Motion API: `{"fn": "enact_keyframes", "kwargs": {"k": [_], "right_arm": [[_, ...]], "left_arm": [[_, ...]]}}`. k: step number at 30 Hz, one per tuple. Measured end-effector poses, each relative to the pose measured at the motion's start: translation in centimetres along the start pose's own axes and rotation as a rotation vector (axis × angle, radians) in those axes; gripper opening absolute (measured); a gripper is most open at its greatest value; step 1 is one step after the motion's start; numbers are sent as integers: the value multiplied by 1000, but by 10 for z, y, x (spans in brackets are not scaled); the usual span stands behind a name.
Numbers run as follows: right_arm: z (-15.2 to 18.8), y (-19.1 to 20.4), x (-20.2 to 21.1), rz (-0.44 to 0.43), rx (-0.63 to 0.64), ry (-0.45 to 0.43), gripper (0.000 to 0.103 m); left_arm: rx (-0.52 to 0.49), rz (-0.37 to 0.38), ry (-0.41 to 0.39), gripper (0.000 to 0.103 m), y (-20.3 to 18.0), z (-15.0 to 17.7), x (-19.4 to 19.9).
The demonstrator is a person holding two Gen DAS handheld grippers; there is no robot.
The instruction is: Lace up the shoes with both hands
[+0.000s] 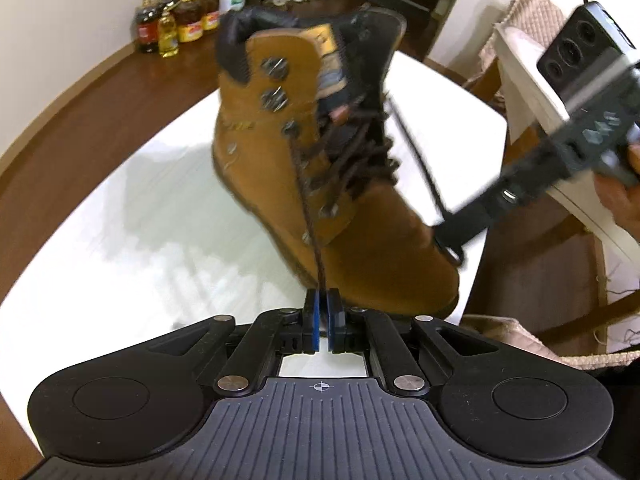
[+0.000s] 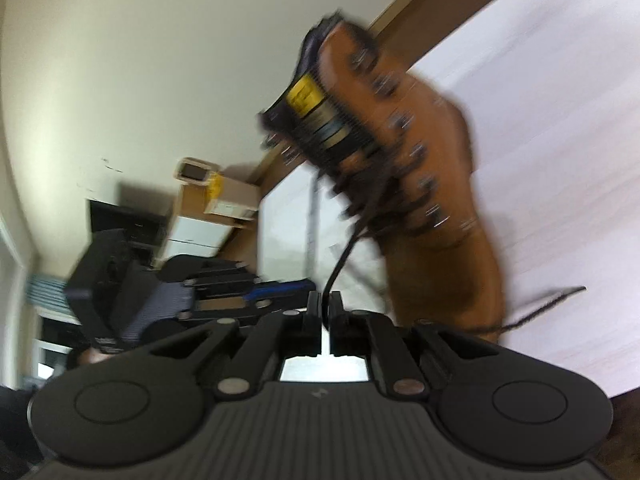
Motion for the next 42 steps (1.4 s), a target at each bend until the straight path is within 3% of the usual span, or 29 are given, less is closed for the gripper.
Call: {"fn": "enact_keyframes", "kwargs": {"k": [2, 7, 12, 17, 21, 26, 30, 34, 38, 40, 42], "right_arm": [[11, 6, -13, -50, -25, 23, 16], [27, -16, -29, 21, -45, 37, 16], [29, -32, -34, 7, 37, 68, 16], [18, -37, -22, 14, 175, 61, 21], [9, -31, -7, 15, 308, 31, 26], [19, -26, 12, 19, 423, 30, 28], [39, -33, 49, 76, 497, -67, 28], [62, -33, 68, 144, 583, -127, 29], [79, -43, 85, 156, 555, -171, 29], [87, -48, 97, 161, 524, -211, 29], [91, -54, 102, 171, 507, -233, 29]], "left_arm": [[20, -12, 13, 3, 10, 15, -4], [61, -47, -13, 11, 32, 48, -6], [64, -22, -132, 13, 30, 60, -11], [4, 4, -258, 16, 1, 59, -19], [-23, -42, -339, 16, -10, 62, -24], [22, -181, -406, 16, -14, 71, -27], [122, -211, -438, 16, -28, 75, -22], [100, -201, -442, 16, -57, 75, -26], [68, -225, -447, 16, -70, 63, -39], [51, -224, -446, 8, -71, 58, -44], [36, -217, -443, 6, -78, 52, -50]]}}
Point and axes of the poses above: each gripper's, at about its wrist camera, not at the fingertips, and x roughly against the way its jaws point, y to its left, z to its underside, the point moved 10 cm from there along -x, roughly the way its jaws point, and after that the axes turned 6 degrees about x, right-handed, at the moved point
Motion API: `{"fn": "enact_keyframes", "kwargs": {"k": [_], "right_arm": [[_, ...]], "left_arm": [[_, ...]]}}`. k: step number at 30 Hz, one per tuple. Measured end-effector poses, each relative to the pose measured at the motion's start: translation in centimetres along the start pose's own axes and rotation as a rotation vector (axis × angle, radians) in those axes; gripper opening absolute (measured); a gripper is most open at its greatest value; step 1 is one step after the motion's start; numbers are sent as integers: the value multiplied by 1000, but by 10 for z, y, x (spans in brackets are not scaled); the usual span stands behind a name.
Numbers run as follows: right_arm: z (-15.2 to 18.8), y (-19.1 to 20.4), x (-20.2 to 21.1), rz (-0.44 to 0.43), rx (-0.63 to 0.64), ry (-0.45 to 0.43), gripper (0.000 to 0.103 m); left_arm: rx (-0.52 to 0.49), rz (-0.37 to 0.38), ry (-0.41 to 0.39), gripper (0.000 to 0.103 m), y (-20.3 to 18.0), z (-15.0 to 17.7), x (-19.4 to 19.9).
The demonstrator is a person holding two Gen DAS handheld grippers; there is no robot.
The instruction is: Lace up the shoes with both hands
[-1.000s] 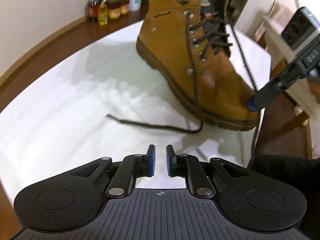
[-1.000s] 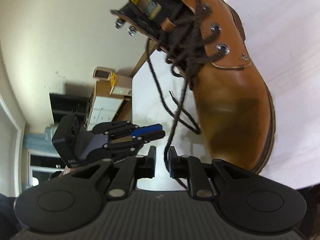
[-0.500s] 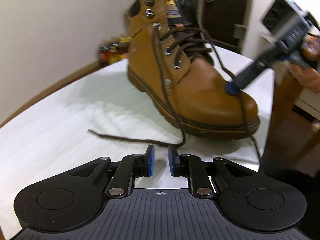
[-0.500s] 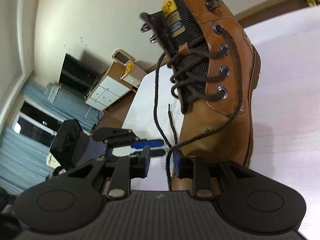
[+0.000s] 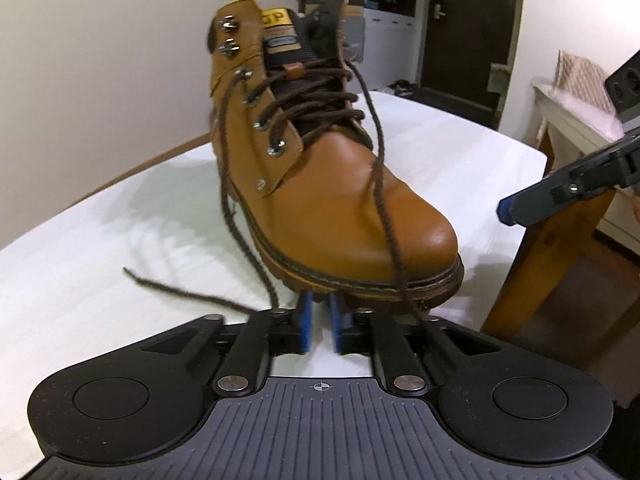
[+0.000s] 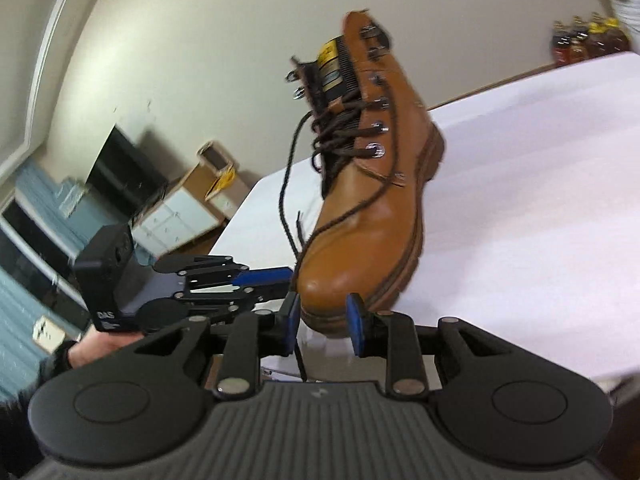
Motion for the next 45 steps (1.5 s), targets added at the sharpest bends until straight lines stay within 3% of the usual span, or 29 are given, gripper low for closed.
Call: {"fn": "enact_keyframes", "kwargs": {"k": [4, 6, 9, 11, 12, 14, 18, 24, 28, 30, 32, 34, 40, 43, 45], "right_arm": [[1, 5, -2, 29, 51, -13, 29], [3, 14, -5, 39, 134, 10, 29], [13, 46, -8, 73, 498, 71, 28], [18, 55, -18, 114, 653, 104, 28], [21, 56, -26, 180, 792, 159, 28], [22, 54, -31, 221, 866, 180, 28], [20, 44, -33, 235, 887, 174, 28], [13, 35, -28, 222, 830, 126, 28], [10, 35, -20, 222, 805, 108, 28], [8, 35, -19, 216, 798, 103, 28], [6, 36, -18, 207, 789, 96, 28], [3, 38, -21, 191, 796, 93, 28], [-6, 59, -40, 105, 886, 108, 27], [-3, 76, -52, 65, 1025, 126, 28], [1, 89, -60, 51, 1149, 124, 28]], "left_arm": [[-30, 32, -6, 6, -18, -3, -8], [-69, 20, -12, 12, -24, -3, -6], [-46, 41, -3, 13, -19, 5, 8], [2, 80, 19, 14, -20, 11, 14], [40, 111, 23, 15, -22, 12, 17], [98, 165, 15, 19, -30, 11, 19], [156, 220, 30, 22, -49, 11, 15], [110, 108, 78, 22, -56, 26, -2], [130, 95, 85, 22, -52, 34, -1], [107, 85, 90, 18, -51, 36, 0], [87, 80, 111, 6, -50, 37, 2], [65, 77, 131, 6, -47, 37, 4], [-81, 46, 146, 5, -30, 27, 17], [-237, 48, 146, 5, -27, 17, 26], [-413, 20, 166, 5, -29, 15, 30]]}}
Point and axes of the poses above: each gripper's, at about its wrist camera, not at the fingertips, and x roughly against the way its jaws point, y to its left, z to its underside, the point moved 10 cm from there along -x, roughly the way its jaws point, and after that the axes turned 6 degrees about x, right-handed, at the moved point
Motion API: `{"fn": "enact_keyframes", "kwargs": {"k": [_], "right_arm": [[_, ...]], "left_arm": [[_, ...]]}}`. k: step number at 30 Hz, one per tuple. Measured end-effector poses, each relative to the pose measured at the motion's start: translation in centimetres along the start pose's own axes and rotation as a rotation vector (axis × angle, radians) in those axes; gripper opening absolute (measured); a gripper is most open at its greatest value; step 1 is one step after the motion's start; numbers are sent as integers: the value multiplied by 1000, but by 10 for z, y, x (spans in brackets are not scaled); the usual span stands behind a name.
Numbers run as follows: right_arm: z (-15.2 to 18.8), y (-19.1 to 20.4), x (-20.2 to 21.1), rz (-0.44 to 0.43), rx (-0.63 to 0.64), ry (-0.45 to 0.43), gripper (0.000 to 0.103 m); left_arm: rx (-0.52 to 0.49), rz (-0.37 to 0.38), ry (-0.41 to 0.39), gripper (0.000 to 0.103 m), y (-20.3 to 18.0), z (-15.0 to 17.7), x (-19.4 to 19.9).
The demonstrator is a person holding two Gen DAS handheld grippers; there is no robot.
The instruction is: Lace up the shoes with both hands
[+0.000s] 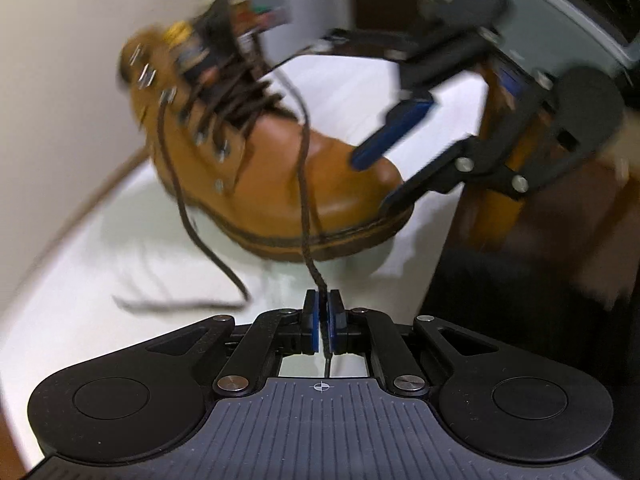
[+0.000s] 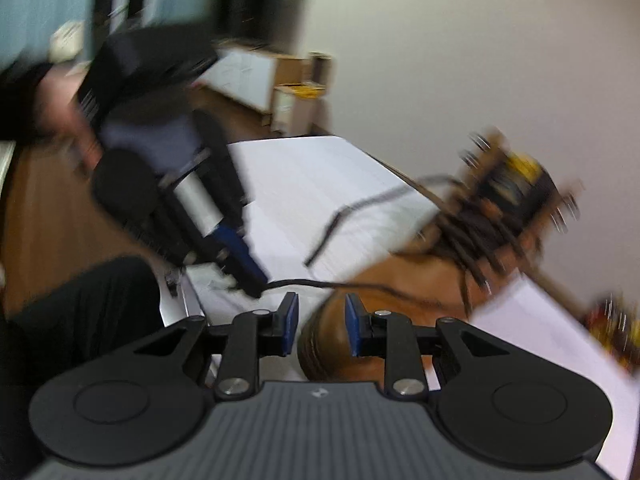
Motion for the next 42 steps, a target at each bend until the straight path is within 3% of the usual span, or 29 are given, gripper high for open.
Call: {"fn": "enact_keyframes", "kwargs": {"k": [2, 7, 15, 16, 17, 18, 23, 27, 39, 42], "right_arm": [[-7, 6, -4, -12, 76, -3, 28], [-18, 28, -32, -2, 393, 39, 28], [-13, 57, -72, 18, 769, 90, 27], [-12, 58, -75, 15, 784, 98, 20], [-10, 60, -77, 12, 796, 106, 3], [-9, 62, -79, 11, 806, 119, 4], [-16, 45, -69, 8, 553, 123, 4], [-14, 33, -55, 35, 397, 116, 4], [-17, -6, -34, 118, 114, 89, 4], [-20, -12, -27, 121, 57, 75, 4]], "left_arm": [[-119, -18, 22, 5, -4, 2, 2], [-255, -18, 35, 5, -9, 10, 5], [-247, 15, 6, 5, -6, 13, 2], [-234, 18, 4, 6, -5, 13, 4], [-209, 18, 2, 6, -1, 13, 5], [-179, 15, 1, 8, 2, 13, 4], [-60, 14, 47, 10, 16, 22, -6], [-29, -12, 77, 10, 21, 28, -13], [-134, -138, 105, 10, 18, 29, -18], [-132, -132, 113, 10, 17, 30, -22]]}}
Point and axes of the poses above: each gripper's, at about its wrist camera, not at the fingertips, and x roughly against the way its jaws point, y to its left, z to its underside, the point moved 10 cm from there along -x, roughly the way its jaws point, and after that the axes turned 6 degrees about x, right-handed, at the moved point
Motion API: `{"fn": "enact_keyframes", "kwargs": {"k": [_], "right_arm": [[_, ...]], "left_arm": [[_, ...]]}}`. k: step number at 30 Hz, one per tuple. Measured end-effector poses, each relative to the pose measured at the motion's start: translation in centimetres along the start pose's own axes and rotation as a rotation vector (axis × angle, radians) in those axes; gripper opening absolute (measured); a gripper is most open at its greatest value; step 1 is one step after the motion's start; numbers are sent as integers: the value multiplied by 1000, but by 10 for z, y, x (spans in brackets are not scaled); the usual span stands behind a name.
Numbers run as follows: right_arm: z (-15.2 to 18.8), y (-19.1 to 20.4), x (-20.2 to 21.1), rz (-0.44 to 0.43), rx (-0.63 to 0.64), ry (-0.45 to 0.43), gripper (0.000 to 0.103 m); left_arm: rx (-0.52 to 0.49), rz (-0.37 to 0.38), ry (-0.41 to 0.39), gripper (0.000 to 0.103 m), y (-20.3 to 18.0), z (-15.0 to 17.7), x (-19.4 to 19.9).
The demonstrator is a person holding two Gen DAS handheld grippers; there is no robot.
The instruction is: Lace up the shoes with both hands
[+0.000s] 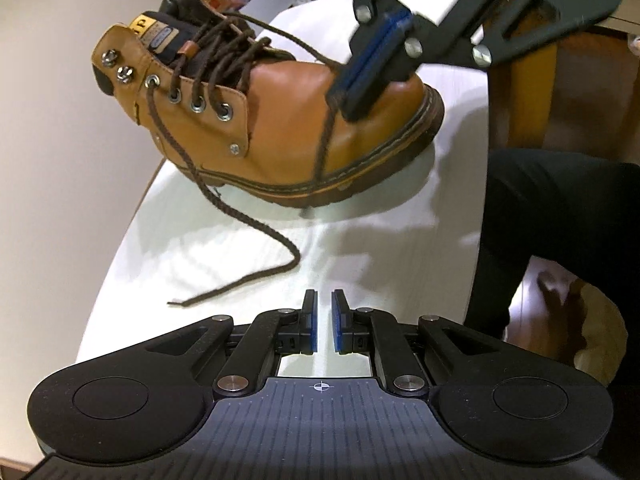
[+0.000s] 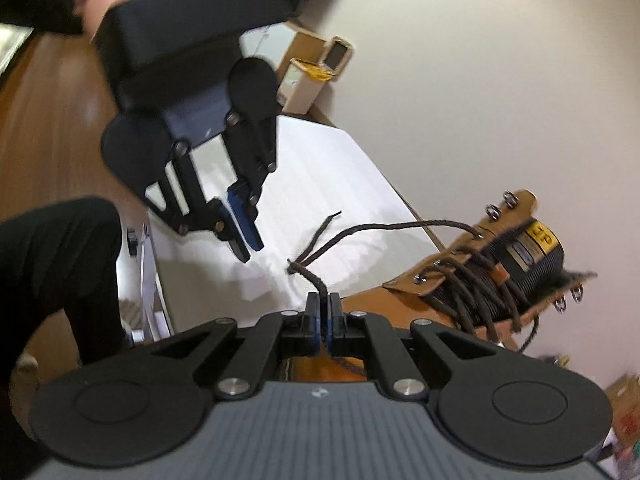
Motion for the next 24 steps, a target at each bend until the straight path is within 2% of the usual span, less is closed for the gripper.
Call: {"fn": "enact_keyframes", "kwargs": {"k": [4, 17, 21, 24], "right_arm": [[8, -4, 2, -3, -89, -13, 4], [6, -15, 11, 13, -183, -26, 4], [2, -26, 13, 24, -246, -36, 4], [-1, -43, 17, 63, -320, -38, 4]], "left_arm": [[9, 1, -2, 10, 0, -1, 0], [11, -1, -23, 10, 1, -4, 4], [83, 9, -91, 10, 17, -13, 21], [228, -5, -199, 10, 51, -28, 46]]}}
Point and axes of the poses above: each gripper's, at about its wrist camera, not at the fingertips, and x roughly against the way its jaws point, y to its left, z to its underside, the point moved 10 cm from there along -x, roughly the way its jaws point, and after that the axes turned 6 degrees about x, right-handed, at the moved point
